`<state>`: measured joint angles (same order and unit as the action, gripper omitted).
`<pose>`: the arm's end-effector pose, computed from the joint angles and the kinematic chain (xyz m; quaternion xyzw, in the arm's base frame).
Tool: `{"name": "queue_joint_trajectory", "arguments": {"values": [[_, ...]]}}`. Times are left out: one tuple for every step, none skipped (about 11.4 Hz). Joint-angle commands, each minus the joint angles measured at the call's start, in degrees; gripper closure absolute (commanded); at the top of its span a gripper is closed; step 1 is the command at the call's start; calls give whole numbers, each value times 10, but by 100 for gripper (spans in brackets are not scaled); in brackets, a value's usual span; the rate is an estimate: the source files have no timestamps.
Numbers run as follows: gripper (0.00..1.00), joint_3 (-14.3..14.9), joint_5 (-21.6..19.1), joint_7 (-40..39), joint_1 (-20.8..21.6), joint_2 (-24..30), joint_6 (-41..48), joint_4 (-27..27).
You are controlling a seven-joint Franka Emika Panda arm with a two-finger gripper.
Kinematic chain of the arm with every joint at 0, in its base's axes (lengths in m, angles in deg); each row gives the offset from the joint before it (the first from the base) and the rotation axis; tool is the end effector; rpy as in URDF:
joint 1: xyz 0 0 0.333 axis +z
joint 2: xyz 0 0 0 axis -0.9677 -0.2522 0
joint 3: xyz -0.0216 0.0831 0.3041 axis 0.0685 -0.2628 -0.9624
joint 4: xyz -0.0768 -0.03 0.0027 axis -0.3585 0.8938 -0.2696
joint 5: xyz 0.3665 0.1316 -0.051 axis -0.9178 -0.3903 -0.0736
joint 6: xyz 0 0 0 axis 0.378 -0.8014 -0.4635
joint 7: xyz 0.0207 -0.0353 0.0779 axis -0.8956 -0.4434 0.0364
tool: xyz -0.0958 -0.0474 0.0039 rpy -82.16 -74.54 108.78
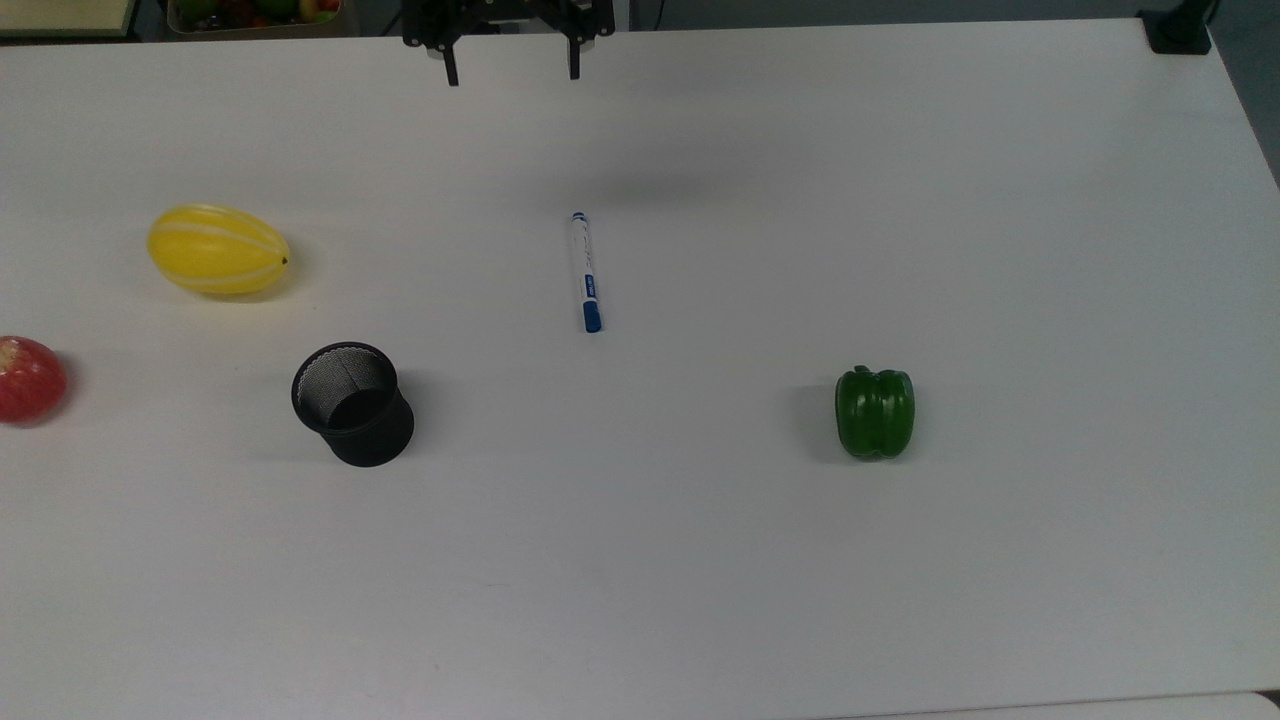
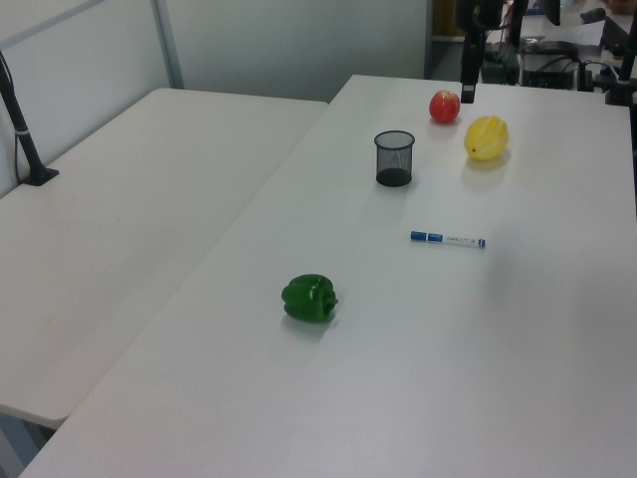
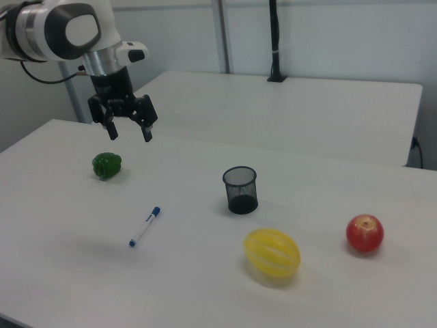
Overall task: Place marker
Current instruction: 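Move the open gripper over the white marker and lower it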
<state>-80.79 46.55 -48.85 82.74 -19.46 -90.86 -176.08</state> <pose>0.5827 0.0477 0.5803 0.9945 0.0993 0.0159 0.0289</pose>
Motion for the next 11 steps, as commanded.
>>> {"name": "queue_joint_trajectory", "arguments": {"values": [[0,1,-6,41,6,-16,-30,-5],[0,1,-6,41,6,-18,-31,-7],[0,1,-6,42,7,-33,-41,-13],[0,1,-6,44,7,-42,-68,-27],[0,0,-6,53,7,-46,-106,-55],[0,-1,-5,65,8,-54,-142,-79],[0,-2,-4,75,10,-67,-163,-92],[0,-2,-1,76,10,-83,-172,-99],[0,-2,2,76,12,-100,-186,-104],[0,-2,2,76,16,-117,-209,-108],[0,-2,2,76,18,-133,-229,-114]]}}
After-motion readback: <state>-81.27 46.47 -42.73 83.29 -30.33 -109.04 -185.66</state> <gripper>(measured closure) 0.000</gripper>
